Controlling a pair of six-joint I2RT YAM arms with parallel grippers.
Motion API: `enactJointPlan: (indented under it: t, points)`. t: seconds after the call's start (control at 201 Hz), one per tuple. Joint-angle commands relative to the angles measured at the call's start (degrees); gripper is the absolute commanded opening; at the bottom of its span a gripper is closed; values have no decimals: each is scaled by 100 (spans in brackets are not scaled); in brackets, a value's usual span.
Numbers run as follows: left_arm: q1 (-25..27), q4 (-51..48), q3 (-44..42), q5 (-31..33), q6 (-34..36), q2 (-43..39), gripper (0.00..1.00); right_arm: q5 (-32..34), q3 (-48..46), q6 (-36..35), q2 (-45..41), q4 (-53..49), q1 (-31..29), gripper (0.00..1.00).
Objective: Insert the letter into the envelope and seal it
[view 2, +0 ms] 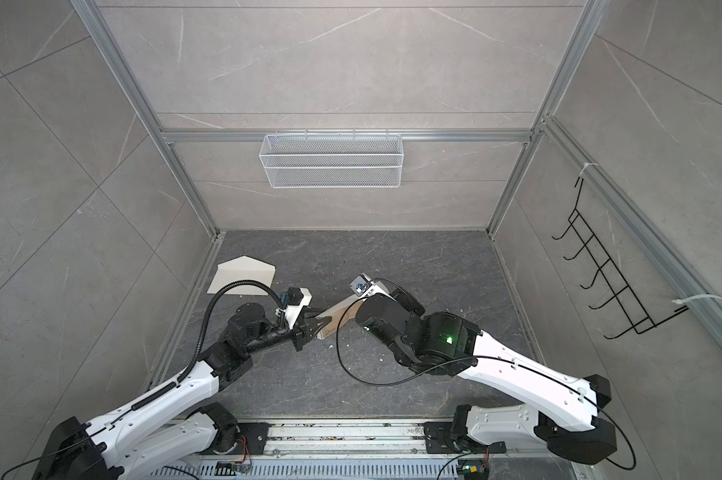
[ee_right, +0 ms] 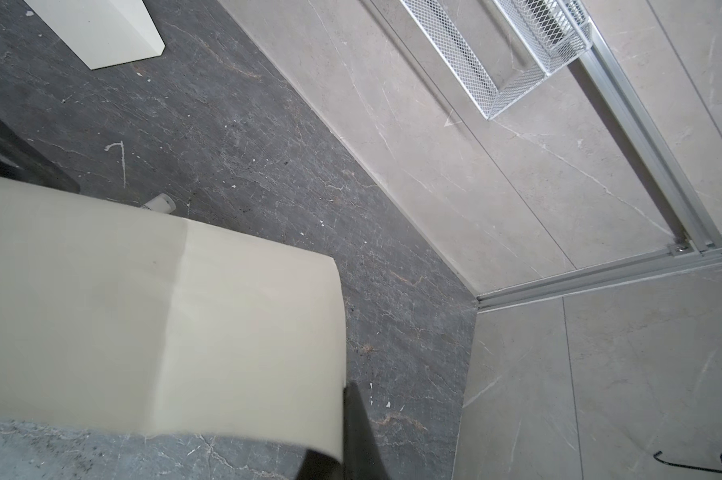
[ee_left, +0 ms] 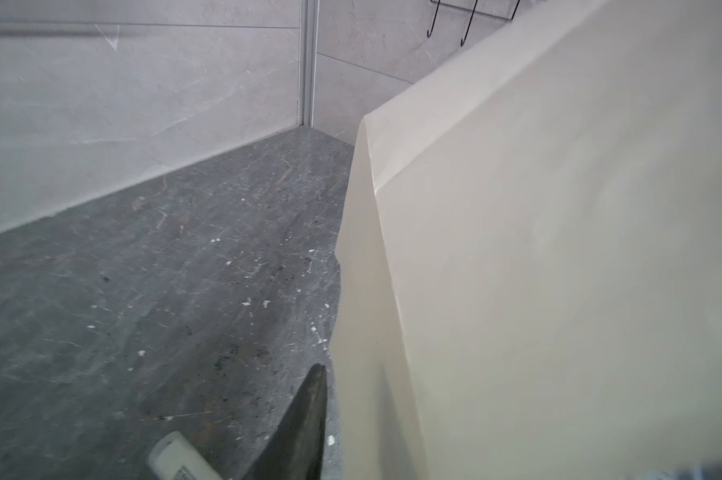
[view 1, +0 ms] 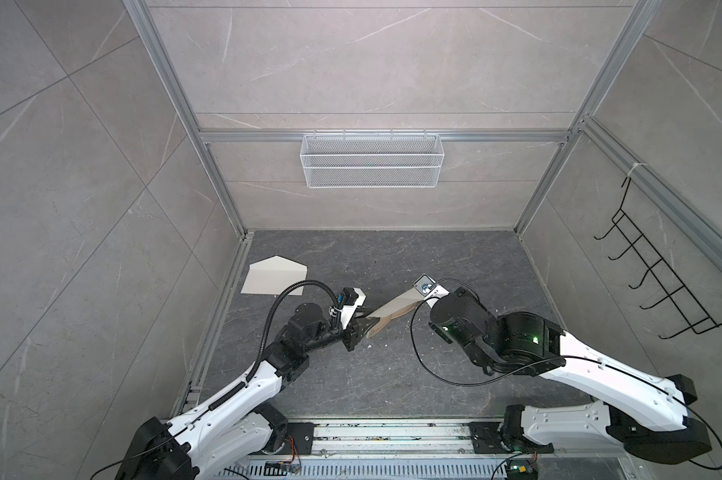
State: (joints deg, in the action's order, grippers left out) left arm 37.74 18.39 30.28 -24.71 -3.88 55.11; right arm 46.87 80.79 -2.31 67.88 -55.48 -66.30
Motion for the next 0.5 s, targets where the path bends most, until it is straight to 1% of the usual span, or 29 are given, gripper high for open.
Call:
enactJointPlan:
  t: [0.0,0.06,0.154,0.184,0.224,0.264,0.334,0.344,0.349,0.354,0.369,0.379,0.383,0.453,0.493]
  points:
    - [14,375,224,-167,-209,92,10,-81,-40,120,-101,24,12,0]
    - [10,376,217,-167,-227,101,0,-160,-139,33,-141,91,12,0]
    - [14,312,218,-50,-194,66,0,-331,-366,-223,-286,262,12,0]
    - [8,247,223,40,-126,23,0,-416,-470,-381,-362,327,13,4]
    - [10,80,232,243,-35,-58,0,-569,-625,-606,-489,399,10,13]
    - [-1,-93,256,535,54,-138,0,-784,-781,-824,-650,468,12,26]
    - [3,-424,305,1045,195,-292,0,-1291,-1065,-1130,-960,574,4,54]
    - [5,-466,321,1093,225,-308,0,-1362,-1114,-1184,-1011,591,4,57]
    - [1,-493,325,1114,241,-317,0,-1399,-1134,-1230,-1034,596,3,57]
    - [3,-516,327,1129,253,-330,0,-1452,-1148,-1230,-1054,607,3,61]
    - [2,-587,345,1180,302,-361,0,-1574,-1202,-1338,-1123,622,6,64]
    - [0,-628,357,1197,338,-390,0,-1676,-1238,-1362,-1155,636,4,69]
    - [-1,-640,361,1201,363,-397,0,-1714,-1262,-1420,-1181,645,4,69]
    - [5,-904,423,1171,691,-528,0,-2305,-1436,-1627,-1439,710,3,89]
    - [3,-1036,459,1153,824,-603,0,-2624,-1502,-1736,-1571,739,6,95]
